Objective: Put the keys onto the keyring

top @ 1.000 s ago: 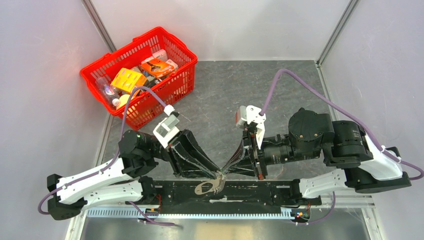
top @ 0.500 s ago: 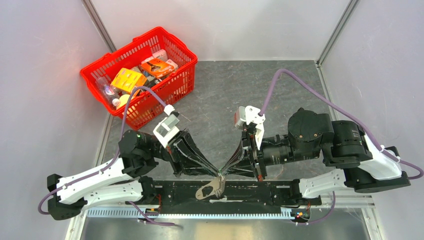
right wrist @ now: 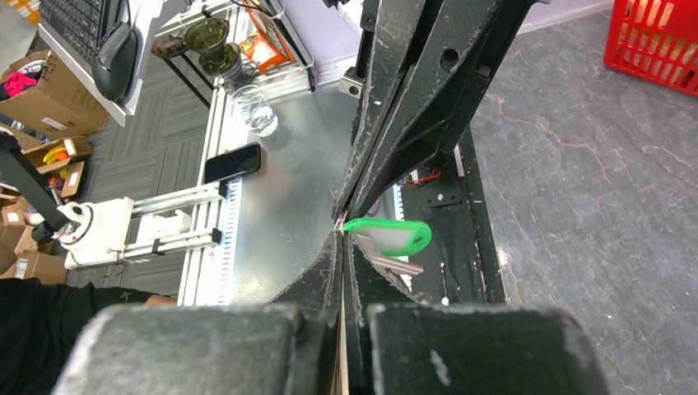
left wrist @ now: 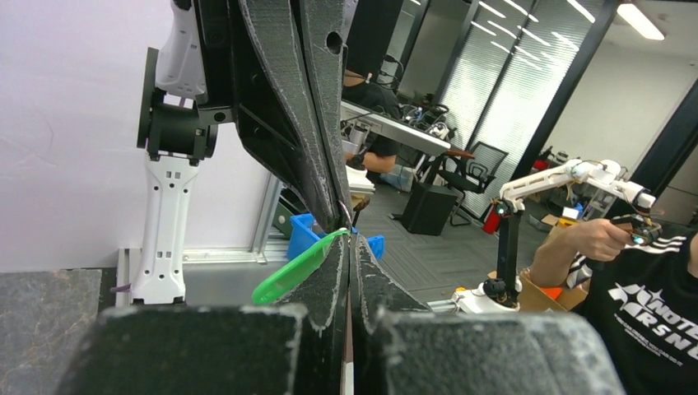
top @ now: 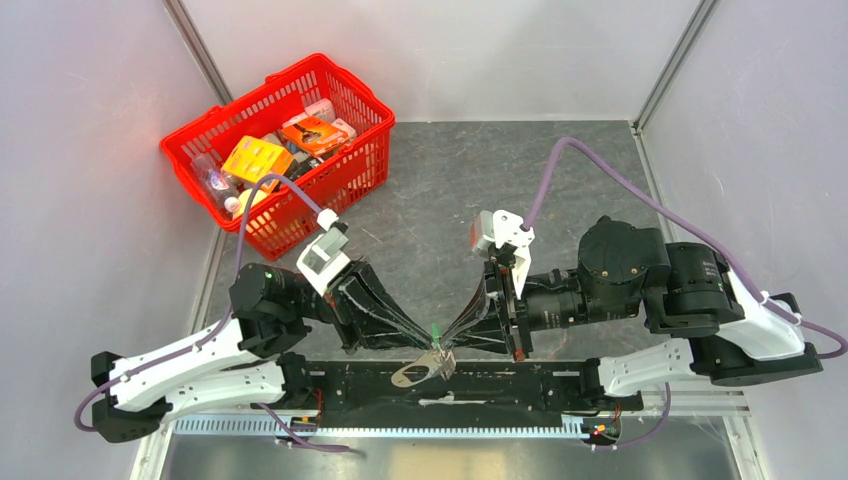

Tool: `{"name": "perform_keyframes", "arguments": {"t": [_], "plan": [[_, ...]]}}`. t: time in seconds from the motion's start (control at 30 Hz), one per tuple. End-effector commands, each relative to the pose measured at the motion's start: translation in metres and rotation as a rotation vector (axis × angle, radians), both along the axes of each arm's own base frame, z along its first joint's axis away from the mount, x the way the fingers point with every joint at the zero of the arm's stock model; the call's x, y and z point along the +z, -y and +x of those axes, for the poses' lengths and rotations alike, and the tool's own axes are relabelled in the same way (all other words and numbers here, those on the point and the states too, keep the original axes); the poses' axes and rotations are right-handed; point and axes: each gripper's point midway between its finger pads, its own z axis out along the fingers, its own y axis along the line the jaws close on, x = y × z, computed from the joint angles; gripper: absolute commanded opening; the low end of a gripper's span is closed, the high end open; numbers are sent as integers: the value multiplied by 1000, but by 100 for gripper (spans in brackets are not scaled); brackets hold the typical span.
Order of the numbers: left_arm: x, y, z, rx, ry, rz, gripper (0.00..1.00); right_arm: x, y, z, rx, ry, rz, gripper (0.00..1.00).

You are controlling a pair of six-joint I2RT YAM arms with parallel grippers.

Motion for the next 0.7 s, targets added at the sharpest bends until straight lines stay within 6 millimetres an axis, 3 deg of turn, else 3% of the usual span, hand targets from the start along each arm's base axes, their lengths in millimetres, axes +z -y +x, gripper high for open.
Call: {"name": "perform_keyframes", "arguments": {"t": [0.0,0.67], "plan": [[21,-14,-1,22,1,-93,2,11,13,-2,12,17,58,0],[32,-9,22,124,-93,-166,2,-10,13,-6,66,68,32,0]]}}
